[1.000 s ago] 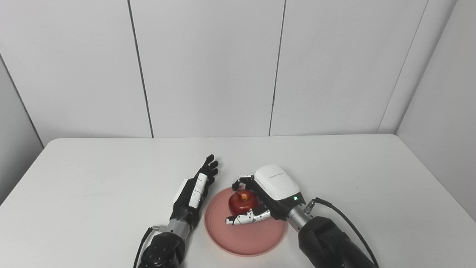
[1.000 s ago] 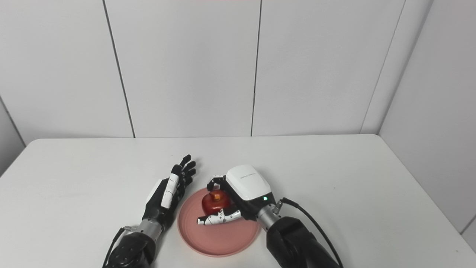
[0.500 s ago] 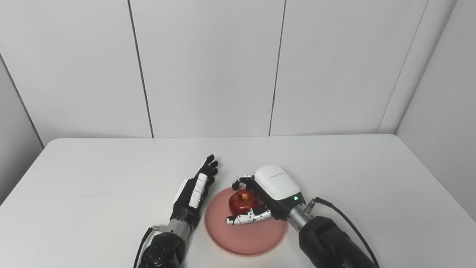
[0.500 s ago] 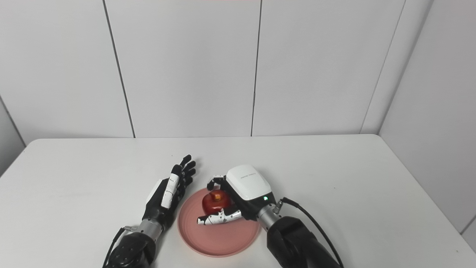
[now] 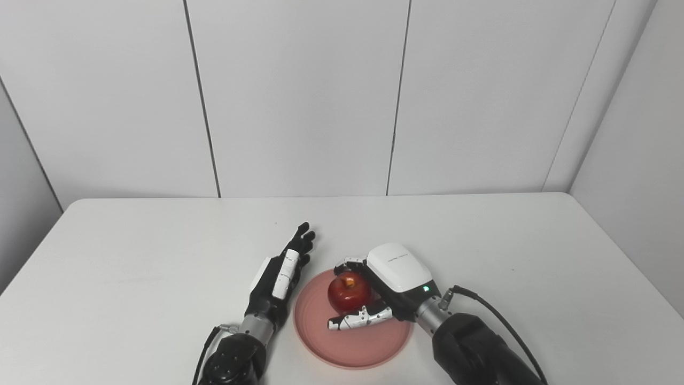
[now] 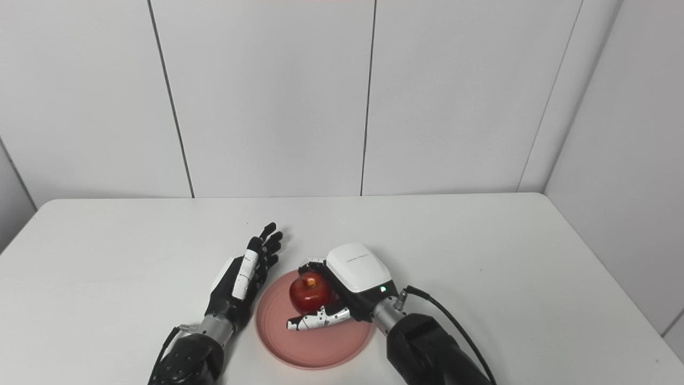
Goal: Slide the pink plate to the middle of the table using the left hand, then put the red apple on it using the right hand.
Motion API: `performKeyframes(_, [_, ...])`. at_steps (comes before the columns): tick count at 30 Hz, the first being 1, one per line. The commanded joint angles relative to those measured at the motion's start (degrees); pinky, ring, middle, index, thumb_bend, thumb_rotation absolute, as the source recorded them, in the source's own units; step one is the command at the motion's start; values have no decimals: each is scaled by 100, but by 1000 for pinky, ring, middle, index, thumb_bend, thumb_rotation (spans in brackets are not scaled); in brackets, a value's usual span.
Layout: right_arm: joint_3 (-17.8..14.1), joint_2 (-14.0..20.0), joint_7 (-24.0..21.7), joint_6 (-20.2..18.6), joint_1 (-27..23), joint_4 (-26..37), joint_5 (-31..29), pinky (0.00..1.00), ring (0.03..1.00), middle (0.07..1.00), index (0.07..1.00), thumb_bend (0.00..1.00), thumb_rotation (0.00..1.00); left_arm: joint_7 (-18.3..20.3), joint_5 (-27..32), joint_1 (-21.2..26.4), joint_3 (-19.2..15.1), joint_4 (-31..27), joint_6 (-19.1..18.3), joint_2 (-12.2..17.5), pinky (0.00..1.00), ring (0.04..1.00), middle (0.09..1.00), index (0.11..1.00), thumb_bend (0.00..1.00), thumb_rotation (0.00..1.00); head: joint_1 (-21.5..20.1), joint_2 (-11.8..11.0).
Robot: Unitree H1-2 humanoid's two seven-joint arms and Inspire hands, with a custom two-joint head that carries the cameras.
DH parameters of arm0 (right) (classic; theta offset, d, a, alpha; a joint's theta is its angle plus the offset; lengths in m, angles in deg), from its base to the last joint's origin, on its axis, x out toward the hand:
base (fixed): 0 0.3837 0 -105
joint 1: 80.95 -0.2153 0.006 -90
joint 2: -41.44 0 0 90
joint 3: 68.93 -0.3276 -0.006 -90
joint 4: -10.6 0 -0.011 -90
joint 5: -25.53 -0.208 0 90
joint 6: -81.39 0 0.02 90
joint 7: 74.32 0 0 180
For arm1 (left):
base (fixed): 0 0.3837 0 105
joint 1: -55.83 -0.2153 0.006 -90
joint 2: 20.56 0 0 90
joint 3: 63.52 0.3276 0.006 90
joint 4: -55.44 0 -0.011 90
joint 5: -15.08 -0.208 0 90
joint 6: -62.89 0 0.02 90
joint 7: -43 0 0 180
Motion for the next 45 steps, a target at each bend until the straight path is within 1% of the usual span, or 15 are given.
performKeyframes(1, [-109, 45, 66, 122, -223, 132, -75, 399, 505, 597, 673, 876, 824, 121, 2, -223, 105, 274, -67, -71, 1000, 994, 968, 950, 858, 977, 4, 8])
performKeyframes(7, [-125, 67, 184, 212, -246, 73, -120, 391, 496, 589, 669, 895, 840, 129, -32, -188, 124, 354, -7, -53, 1000, 994, 968, 948, 861, 987, 9, -1])
performKeyframes(13, [-125, 88, 171, 189, -304, 118, -118, 384, 487, 590, 675, 889, 849, 173, 33, -192, 102, 344, -38, -61, 1000, 1000, 979, 950, 854, 975, 7, -7])
performKeyframes(18, [-176, 95, 158, 161, -347, 248, -126, 383, 487, 588, 678, 896, 872, 110, -37, -200, 121, 320, -7, -63, 1000, 989, 972, 937, 858, 980, 3, -7])
performKeyframes(22, [-263, 84, 159, 175, -375, 406, -196, 382, 482, 579, 675, 895, 852, 115, -35, -207, 125, 297, -69, -60, 1000, 979, 973, 947, 875, 984, -3, -7])
performKeyframes(24, [-302, 89, 107, 134, -395, 510, -199, 395, 506, 605, 683, 913, 898, 95, -39, -204, 119, 308, -115, -62, 1000, 990, 976, 954, 864, 990, -8, -8])
performKeyframes(30, [-456, 75, 121, 158, -418, 729, -301, 406, 527, 627, 695, 915, 925, 37, -117, -203, 143, 337, -69, -58, 1000, 979, 968, 971, 869, 997, -8, -8])
performKeyframes(31, [-510, 61, 155, 170, -405, 763, -364, 408, 530, 630, 697, 915, 928, 44, -113, -209, 137, 330, -62, -57, 1000, 976, 967, 971, 869, 997, -6, -4])
performKeyframes(33, [-611, 23, 230, 208, -373, 804, -501, 434, 561, 663, 719, 943, 981, 54, -107, -214, 127, 324, -61, -54, 1000, 970, 956, 964, 874, 994, -6, 3])
performKeyframes(35, [-712, -25, 323, 243, -308, 832, -655, 438, 567, 672, 729, 951, 994, 54, -91, -223, 113, 301, -92, -56, 1000, 968, 952, 960, 875, 994, -6, 3])
performKeyframes(36, [-767, -55, 365, 240, -258, 852, -732, 482, 616, 731, 778, 969, 998, 59, -70, -233, 101, 273, -116, -59, 1000, 962, 950, 950, 883, 989, 8, 10])
performKeyframes(39, [-927, -163, 431, 132, -88, 923, -929, 599, 742, 847, 850, 998, 1000, 35, -13, -283, 55, 149, -138, -85, 981, 955, 952, 943, 889, 971, 29, 11])
performKeyframes(42, [-1091, -269, 514, 74, 66, 900, -1121, 764, 852, 919, 894, 995, 1000, -14, 24, -332, -1, 46, -121, -110, 974, 958, 951, 944, 916, 953, 40, 20])
performKeyframes(44, [-1251, -365, 533, 4, 176, 839, -1369, 806, 888, 942, 908, 992, 1000, -162, -32, -384, -47, -39, -52, -146, 965, 956, 952, 943, 924, 945, 47, 23])
performKeyframes(45, [-1328, -415, 530, -30, 217, 814, -1498, 805, 901, 952, 912, 994, 1000, -241, -72, -406, -60, -72, 0, -160, 964, 960, 956, 944, 928, 940, 47, 23])
